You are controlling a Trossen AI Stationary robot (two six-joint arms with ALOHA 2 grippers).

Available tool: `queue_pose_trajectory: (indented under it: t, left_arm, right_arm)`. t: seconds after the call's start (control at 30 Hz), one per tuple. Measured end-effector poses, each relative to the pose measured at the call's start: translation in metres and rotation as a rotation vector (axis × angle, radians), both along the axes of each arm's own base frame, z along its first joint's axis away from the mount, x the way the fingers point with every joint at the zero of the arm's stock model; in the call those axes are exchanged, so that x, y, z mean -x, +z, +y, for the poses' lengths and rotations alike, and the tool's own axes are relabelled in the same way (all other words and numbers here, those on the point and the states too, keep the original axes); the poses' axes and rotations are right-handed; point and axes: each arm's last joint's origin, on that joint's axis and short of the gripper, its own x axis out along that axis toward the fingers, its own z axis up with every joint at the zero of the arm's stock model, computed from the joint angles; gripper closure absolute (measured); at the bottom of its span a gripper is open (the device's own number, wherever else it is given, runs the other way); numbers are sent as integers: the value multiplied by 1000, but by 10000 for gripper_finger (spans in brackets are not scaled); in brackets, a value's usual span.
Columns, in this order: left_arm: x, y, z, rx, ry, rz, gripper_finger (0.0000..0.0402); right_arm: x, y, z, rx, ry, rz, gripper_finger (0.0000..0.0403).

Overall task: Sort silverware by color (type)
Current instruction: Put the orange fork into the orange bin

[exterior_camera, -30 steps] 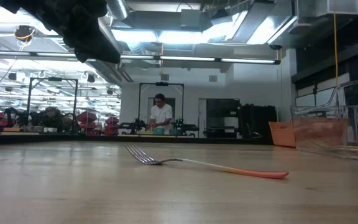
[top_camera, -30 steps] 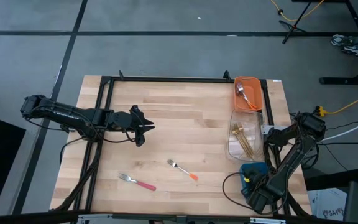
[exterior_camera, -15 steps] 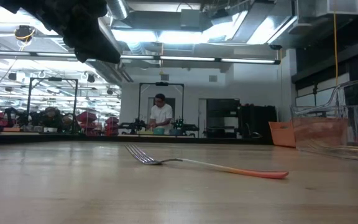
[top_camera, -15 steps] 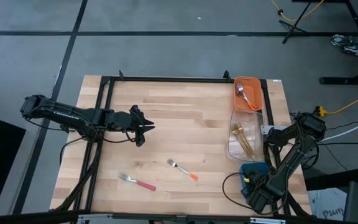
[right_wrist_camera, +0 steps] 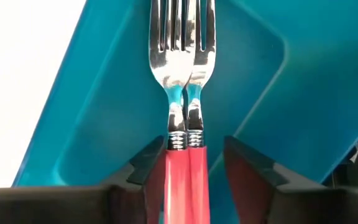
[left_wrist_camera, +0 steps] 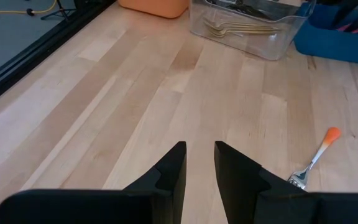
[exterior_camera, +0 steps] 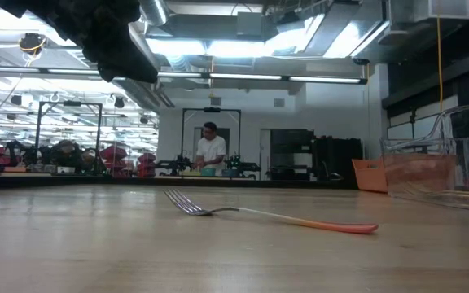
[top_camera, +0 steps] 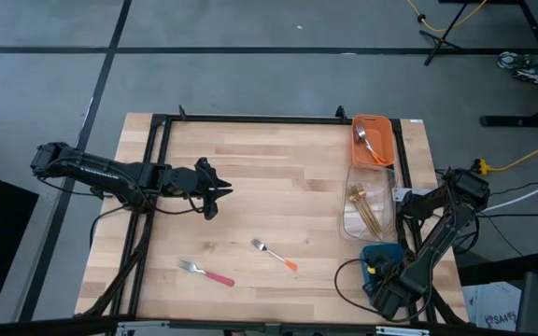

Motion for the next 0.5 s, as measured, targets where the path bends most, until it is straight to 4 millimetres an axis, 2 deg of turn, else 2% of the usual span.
queue_pose_trajectory:
  t: [0.5]
  left_arm:
    - [0,0,0,0,0,0,324]
  right_arm:
    - [2,1,1,-32,-10,59,250]
